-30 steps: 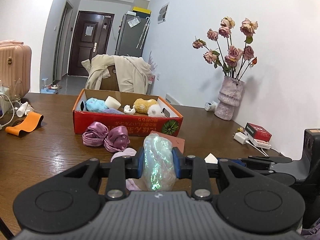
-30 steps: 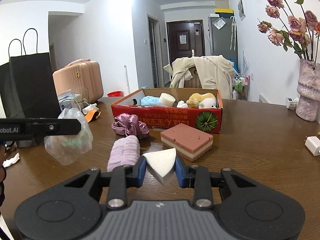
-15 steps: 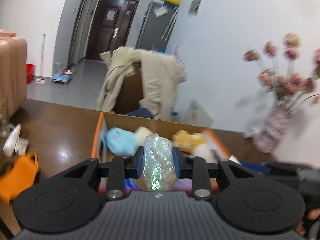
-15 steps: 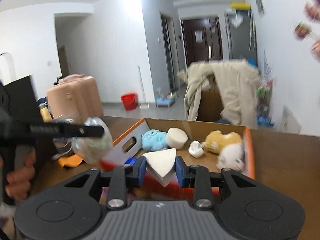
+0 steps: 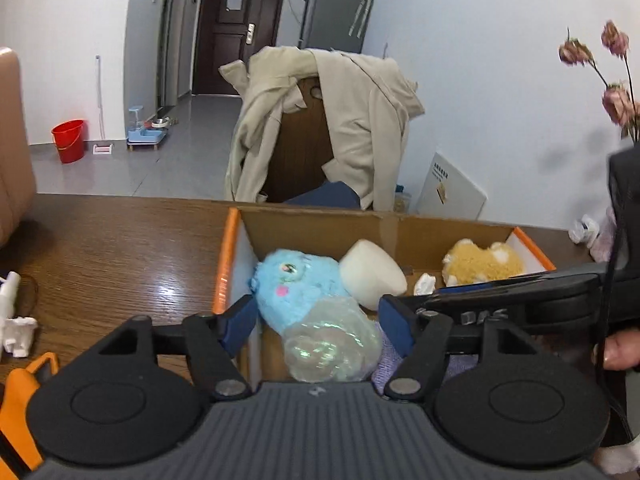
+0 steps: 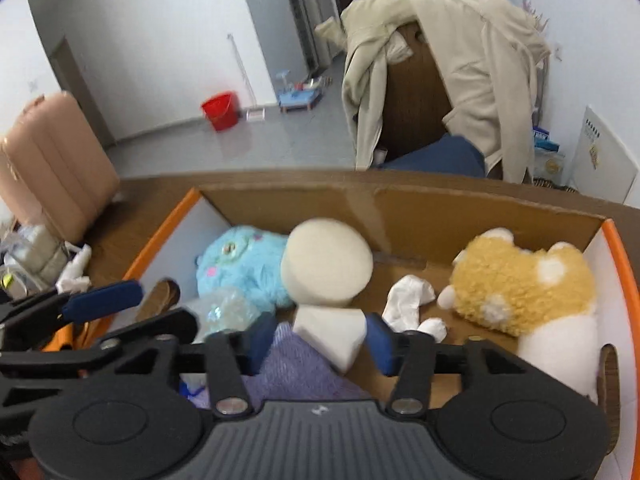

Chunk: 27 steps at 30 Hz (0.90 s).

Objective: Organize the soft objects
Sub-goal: 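Carry bag and triangle sponge into the box and open both tools, then withdraw both open tools from the box toward the pink towel roll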

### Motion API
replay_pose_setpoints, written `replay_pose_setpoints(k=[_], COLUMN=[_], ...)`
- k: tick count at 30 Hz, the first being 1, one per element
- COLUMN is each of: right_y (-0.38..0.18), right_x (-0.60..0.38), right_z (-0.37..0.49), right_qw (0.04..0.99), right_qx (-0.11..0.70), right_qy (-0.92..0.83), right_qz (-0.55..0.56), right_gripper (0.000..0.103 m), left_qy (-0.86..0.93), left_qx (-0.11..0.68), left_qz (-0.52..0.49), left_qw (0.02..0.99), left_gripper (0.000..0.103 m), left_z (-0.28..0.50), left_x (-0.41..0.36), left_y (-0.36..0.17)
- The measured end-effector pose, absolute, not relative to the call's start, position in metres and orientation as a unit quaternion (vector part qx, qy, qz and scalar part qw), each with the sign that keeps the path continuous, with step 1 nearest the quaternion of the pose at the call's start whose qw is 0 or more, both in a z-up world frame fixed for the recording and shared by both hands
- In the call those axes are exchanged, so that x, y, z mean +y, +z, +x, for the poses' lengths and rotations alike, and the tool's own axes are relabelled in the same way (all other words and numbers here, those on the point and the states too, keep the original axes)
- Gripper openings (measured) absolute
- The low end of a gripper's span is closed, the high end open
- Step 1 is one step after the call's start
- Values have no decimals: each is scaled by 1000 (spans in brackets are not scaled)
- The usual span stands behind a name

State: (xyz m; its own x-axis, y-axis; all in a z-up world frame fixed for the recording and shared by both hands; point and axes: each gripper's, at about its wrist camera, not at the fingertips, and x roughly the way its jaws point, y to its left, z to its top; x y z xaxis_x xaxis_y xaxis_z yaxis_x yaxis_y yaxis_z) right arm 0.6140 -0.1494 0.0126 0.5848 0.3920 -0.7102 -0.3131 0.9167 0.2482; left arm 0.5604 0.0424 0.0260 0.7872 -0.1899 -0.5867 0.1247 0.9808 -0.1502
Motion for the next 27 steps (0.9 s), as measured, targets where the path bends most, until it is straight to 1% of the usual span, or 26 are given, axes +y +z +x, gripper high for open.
replay_pose_setpoints(k=[4,7,10,11,12,18,19,21,22,25,27], right_y=[41,71,102,111,118,156,159,163,161,146,130], right_x=[-164,-182,-207,-214,-221,-256,-261,-268,-271,-272,-269], right_z=[596,574,537,525,513,430,414,378,357,306,274], right_qw=[902,914,925,929,931,949,951,958,962,965,964], right_qx=[384,357,331,323,316,268,258,234,220,192,187], right_qy=[192,189,184,183,181,168,168,163,164,176,187], right_qz=[37,24,17,14,11,-6,-8,-14,-17,-22,-27], right_gripper=[61,62,66,66,67,73,74,76,78,82,82], left_qy=[-67,-62,-64,-64,-65,-67,-68,-69,-71,-83,-92], left_qx=[288,272,250,243,233,201,194,179,171,148,140], left_qz=[-52,-48,-30,-23,-15,8,8,7,8,11,9], left_qw=[954,959,966,968,970,977,979,981,983,985,986], left_gripper=[70,73,77,81,82,86,87,93,94,97,98], left_z=[546,524,488,475,460,387,374,344,327,278,244], left_x=[52,57,59,59,58,53,52,52,50,44,39], left_y=[52,76,98,104,111,144,148,153,153,145,134])
